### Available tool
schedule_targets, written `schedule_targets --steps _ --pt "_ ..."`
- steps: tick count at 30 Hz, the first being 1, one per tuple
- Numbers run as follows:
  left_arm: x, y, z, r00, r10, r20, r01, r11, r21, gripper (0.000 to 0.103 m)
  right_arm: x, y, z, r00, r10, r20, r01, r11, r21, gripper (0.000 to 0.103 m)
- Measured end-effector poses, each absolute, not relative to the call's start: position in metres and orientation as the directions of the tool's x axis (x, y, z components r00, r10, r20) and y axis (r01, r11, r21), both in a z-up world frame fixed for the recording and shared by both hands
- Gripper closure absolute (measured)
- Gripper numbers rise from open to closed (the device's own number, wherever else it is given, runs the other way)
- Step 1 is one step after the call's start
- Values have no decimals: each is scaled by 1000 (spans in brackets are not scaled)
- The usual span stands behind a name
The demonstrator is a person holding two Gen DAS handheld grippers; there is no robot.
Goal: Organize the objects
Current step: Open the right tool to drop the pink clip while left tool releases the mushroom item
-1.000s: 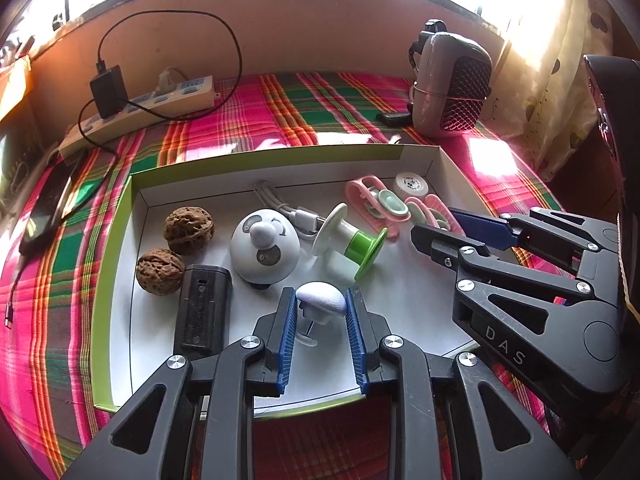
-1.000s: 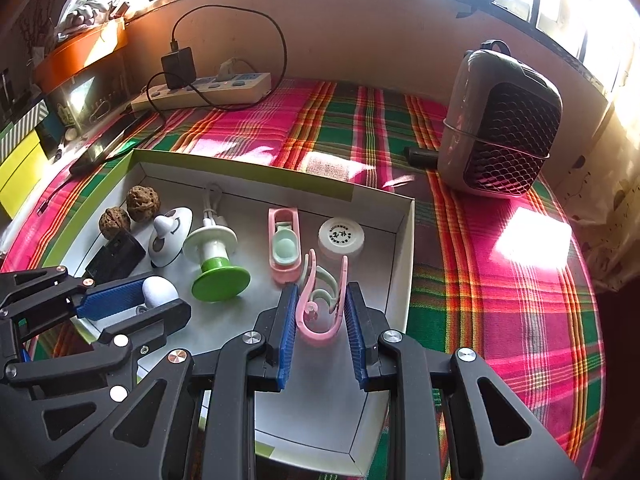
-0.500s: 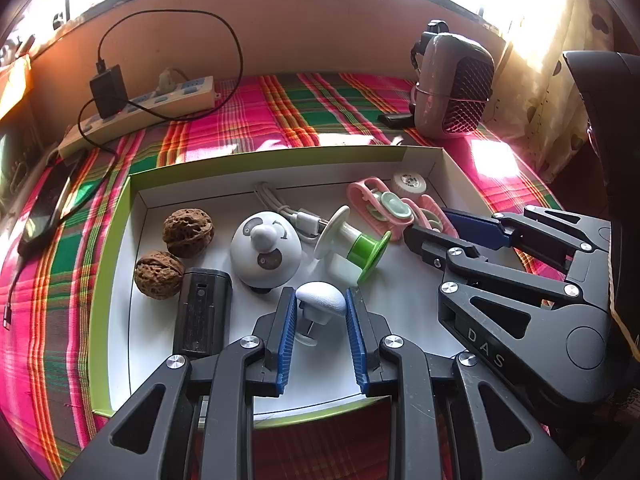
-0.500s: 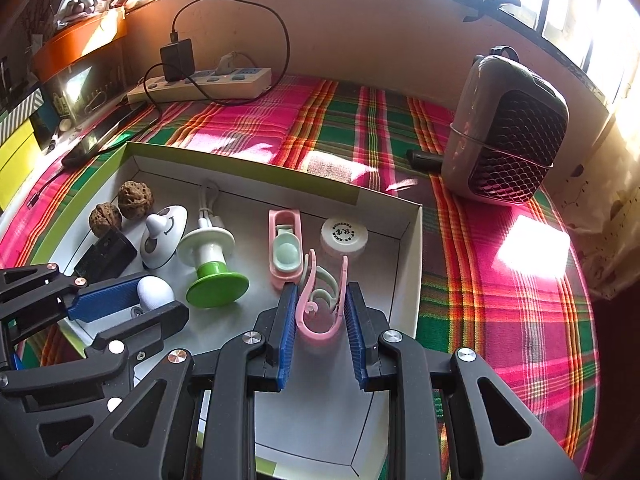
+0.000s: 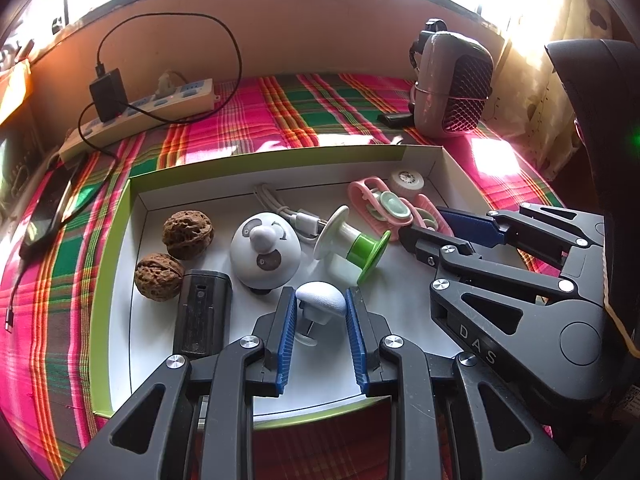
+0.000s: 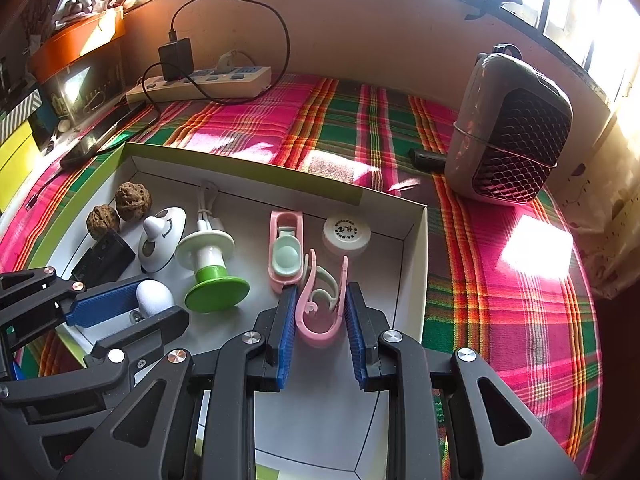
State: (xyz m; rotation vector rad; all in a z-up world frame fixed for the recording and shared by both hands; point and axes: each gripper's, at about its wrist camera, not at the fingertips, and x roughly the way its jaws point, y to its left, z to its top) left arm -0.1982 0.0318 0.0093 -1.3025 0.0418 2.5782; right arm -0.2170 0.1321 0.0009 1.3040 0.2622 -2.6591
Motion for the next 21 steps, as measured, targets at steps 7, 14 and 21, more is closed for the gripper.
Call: schedule_targets --steps 7,14,21 --pt "-199 32 9 -568 210 -796 -237 -968 -86 80 -217 133 1 -603 -74 -794 226 -971 -81 78" --pt "-199 32 9 -568 211 -795 -236 -968 -88 79 -217 133 1 -605 -71 -793 223 -971 -82 78" --pt "-199 32 9 -568 214 -795 -236 -967 -91 78 -216 133 1 -606 -71 -792 223 -971 -83 78"
